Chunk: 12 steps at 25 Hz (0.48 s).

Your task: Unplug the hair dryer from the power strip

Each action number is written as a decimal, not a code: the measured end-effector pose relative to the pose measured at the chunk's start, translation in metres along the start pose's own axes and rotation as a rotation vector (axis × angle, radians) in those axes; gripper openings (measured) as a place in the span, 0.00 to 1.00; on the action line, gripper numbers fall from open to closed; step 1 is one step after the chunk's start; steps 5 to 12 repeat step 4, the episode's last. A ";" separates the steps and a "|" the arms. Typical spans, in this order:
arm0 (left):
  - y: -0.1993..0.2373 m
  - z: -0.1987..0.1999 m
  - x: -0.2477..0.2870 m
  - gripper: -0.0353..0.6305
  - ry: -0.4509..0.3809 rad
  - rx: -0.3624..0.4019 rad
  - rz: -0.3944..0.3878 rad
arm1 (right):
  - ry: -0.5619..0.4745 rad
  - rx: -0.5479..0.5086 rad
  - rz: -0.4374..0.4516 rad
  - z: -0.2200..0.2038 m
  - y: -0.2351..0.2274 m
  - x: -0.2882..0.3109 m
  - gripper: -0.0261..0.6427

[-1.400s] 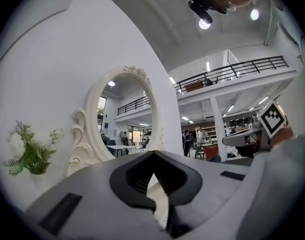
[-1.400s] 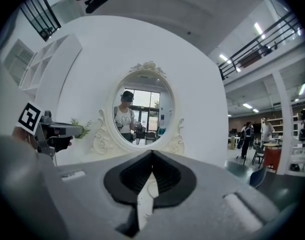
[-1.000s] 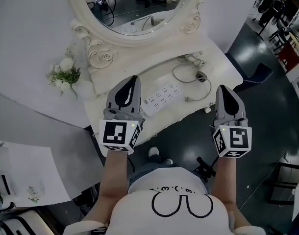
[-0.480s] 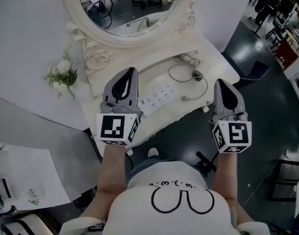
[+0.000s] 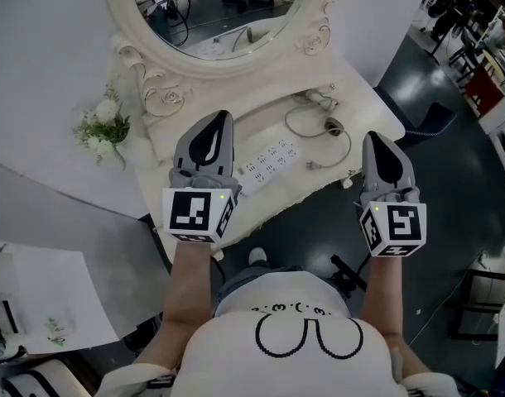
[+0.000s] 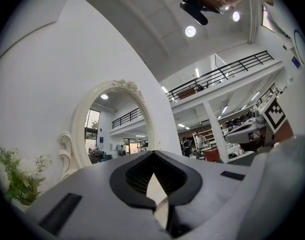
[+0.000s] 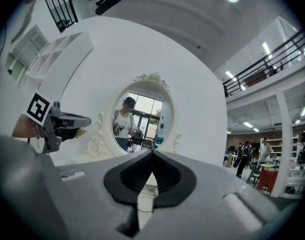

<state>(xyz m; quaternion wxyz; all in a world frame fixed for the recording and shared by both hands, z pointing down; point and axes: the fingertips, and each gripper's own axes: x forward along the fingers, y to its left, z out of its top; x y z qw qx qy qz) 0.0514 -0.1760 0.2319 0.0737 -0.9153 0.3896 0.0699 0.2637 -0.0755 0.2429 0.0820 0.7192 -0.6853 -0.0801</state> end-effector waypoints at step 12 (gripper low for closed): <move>0.003 -0.002 -0.002 0.05 0.005 -0.003 0.001 | 0.005 -0.001 0.002 -0.002 0.003 0.000 0.04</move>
